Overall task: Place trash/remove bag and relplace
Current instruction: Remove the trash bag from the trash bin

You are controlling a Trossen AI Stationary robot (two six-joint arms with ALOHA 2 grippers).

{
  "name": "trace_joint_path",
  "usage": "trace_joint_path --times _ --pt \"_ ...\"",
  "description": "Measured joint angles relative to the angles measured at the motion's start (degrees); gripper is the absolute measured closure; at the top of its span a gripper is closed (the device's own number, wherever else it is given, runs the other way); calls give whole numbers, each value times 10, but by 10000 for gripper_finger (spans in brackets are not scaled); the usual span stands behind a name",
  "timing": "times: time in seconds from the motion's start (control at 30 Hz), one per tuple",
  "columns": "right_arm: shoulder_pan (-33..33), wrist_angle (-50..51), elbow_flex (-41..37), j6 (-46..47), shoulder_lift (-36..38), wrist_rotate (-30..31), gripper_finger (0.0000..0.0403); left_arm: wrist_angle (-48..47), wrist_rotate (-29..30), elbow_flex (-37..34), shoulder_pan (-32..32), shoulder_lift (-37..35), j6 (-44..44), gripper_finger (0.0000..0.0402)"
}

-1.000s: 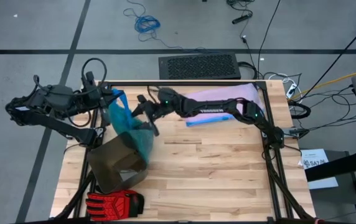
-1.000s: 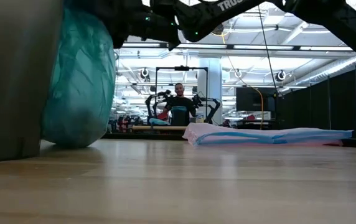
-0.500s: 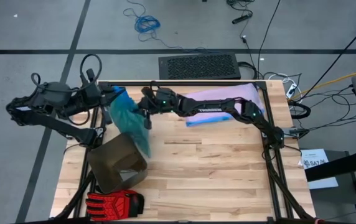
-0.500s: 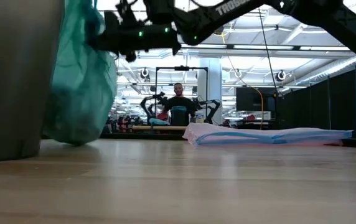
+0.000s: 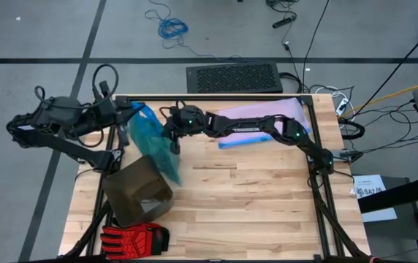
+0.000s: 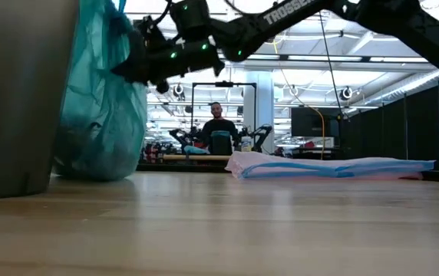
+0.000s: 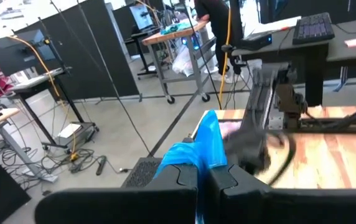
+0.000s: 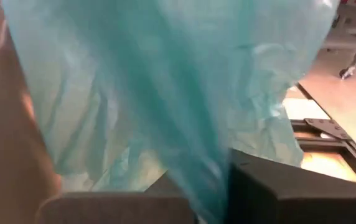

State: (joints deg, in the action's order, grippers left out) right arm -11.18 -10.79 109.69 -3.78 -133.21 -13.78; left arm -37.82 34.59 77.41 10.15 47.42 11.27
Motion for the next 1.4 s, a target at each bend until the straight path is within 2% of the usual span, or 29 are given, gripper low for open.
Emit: trace_joint_path --times 0.17,0.5,0.7,0.87,1.1,1.3,1.4 --pt "0 66 1 -30 45 4 355 -13 11 0 0 0 -2 402" --pt "-9 183 1 -46 117 3 180 -31 24 0 0 -4 -3 402" --pt "-9 225 1 -95 161 3 112 -55 48 0 0 -3 -4 401" --pt "-9 233 1 -144 191 5 93 -53 51 0 0 -3 -6 401" --pt "-15 229 2 -183 211 5 92 -53 63 0 0 -3 -19 401" --pt "-25 212 3 -134 175 20 92 -51 64 0 0 -3 -19 402" --pt "-28 244 0 -106 146 9 92 -51 65 0 0 -3 -20 401"
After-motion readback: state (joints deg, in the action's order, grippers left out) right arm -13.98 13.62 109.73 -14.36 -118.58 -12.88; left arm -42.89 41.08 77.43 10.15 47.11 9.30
